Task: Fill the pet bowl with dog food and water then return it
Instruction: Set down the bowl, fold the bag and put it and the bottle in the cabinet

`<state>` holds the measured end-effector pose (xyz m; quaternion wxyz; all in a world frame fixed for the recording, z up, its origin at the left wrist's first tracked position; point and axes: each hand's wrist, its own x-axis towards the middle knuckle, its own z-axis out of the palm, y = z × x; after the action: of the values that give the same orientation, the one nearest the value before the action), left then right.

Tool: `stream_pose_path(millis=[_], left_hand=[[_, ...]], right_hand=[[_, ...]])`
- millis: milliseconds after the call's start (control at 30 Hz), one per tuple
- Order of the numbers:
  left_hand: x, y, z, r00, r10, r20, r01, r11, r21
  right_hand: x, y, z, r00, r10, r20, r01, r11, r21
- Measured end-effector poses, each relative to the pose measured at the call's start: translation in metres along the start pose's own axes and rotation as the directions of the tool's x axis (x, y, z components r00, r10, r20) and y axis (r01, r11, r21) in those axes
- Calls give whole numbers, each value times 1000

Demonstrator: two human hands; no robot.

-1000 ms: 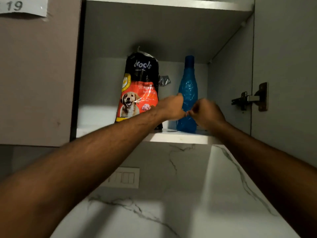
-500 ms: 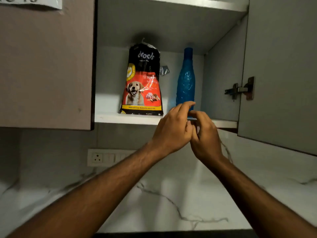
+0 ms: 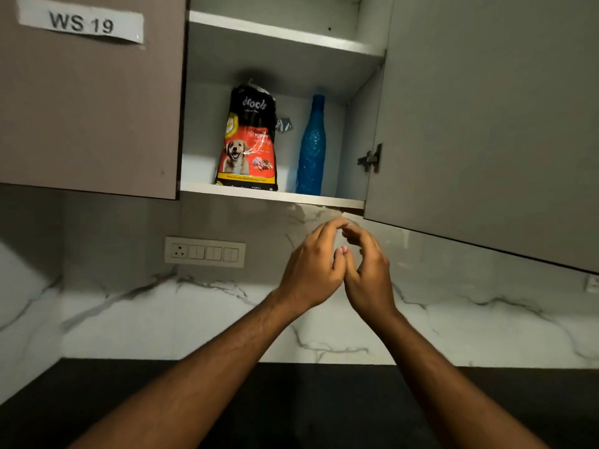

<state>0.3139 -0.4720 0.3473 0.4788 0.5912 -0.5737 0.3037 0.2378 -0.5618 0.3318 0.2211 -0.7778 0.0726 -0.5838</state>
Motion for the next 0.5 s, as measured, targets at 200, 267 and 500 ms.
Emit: stream_pose_path(millis=[200, 267, 500], left_hand=[[-41, 86, 7, 995, -93, 38, 94, 995, -34], [-40, 110, 5, 994, -88, 60, 90, 995, -34], [-12, 190, 8, 998, 44, 44, -39, 992, -120]], right_hand=[[-50, -23, -67, 997, 69, 41, -70, 997, 45], [-59, -31, -91, 991, 131, 4, -131, 988, 85], [-61, -49, -164, 717, 663, -216, -470, 689, 552]])
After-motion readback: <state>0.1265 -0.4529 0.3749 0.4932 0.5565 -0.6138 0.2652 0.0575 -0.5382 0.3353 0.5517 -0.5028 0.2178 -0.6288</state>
